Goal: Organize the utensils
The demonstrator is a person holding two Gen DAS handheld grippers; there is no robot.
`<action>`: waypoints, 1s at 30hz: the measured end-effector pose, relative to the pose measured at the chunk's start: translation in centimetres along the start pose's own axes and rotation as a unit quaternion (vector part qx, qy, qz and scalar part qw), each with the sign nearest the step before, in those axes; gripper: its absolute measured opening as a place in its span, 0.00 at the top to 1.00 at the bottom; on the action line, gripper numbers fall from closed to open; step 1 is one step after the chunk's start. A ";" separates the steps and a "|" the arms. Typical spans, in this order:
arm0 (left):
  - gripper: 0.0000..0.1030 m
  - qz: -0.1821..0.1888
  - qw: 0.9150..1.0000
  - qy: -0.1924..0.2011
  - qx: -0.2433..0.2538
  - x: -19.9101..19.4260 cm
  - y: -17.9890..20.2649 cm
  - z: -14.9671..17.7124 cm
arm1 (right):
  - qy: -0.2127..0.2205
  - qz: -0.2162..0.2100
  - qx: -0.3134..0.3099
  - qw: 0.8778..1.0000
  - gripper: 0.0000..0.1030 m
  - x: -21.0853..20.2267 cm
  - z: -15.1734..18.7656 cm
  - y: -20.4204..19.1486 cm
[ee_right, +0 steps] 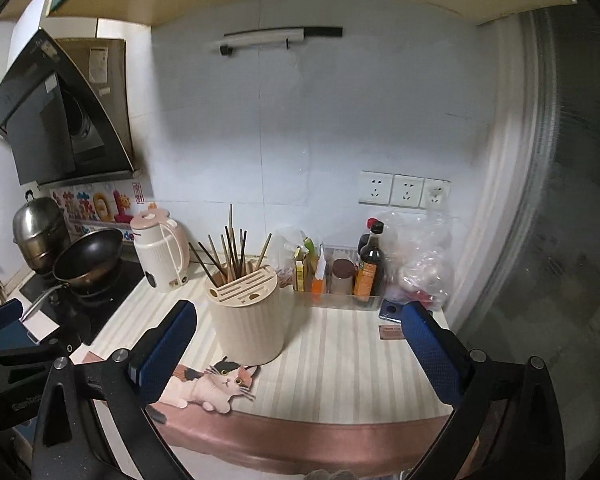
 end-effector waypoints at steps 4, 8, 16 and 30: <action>0.00 0.003 1.000 0.006 0.000 -1.4 0.2 0.6 | 0.010 0.004 0.006 1.000 0.00 -2.8 0.9 0.3; 0.00 0.005 1.000 0.008 -0.001 -2.0 0.8 0.9 | 0.011 0.003 0.010 1.000 0.00 -3.7 1.1 0.6; 0.00 0.008 1.000 0.006 -0.003 -2.6 1.4 1.6 | -0.001 0.002 0.013 1.000 0.00 -3.8 1.6 2.0; 0.00 0.015 1.000 0.000 0.008 -2.7 2.6 2.4 | -0.018 0.000 0.007 1.000 0.00 -3.1 2.5 2.5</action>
Point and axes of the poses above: each gripper's, at about its wrist camera, not at the fingertips, and x roughly the way its jaws point, y to its right, z to its underside, the point moved 8 cm from there along x, roughly the way its jaws point, and after that the axes turned 6 degrees about -y, right-handed, at the moved point
